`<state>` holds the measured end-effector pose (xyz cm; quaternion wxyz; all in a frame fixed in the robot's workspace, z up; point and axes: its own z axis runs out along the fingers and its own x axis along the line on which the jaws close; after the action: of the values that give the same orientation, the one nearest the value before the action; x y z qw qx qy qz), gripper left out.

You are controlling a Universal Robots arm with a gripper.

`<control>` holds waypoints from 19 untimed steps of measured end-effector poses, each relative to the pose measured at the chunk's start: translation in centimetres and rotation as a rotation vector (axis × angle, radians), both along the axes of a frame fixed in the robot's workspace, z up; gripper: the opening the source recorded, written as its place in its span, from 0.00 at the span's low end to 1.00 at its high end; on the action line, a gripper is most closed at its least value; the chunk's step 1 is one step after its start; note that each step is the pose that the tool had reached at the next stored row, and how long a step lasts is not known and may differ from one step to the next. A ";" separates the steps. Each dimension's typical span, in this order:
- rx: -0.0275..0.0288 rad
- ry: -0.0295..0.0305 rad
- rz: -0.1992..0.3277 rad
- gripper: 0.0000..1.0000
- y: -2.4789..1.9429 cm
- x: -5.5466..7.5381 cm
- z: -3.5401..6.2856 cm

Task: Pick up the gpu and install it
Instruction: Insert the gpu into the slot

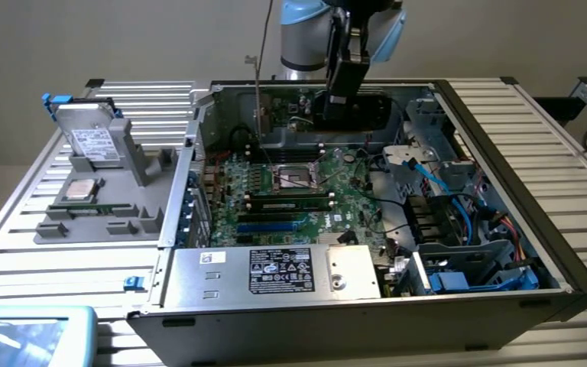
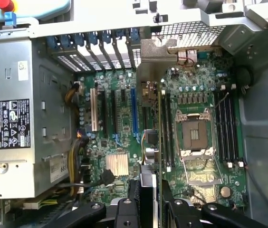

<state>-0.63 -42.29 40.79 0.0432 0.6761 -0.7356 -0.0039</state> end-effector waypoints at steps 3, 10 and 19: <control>-0.0001 0.0001 0.000 0.28 0.00 -0.6 -0.26; -0.0005 -0.0002 0.000 0.28 0.00 -2.3 -0.74; -0.0009 -0.0005 0.000 0.28 0.00 -2.9 -1.43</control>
<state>-3.55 -42.29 39.36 0.0434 0.6761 -0.7355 -0.0034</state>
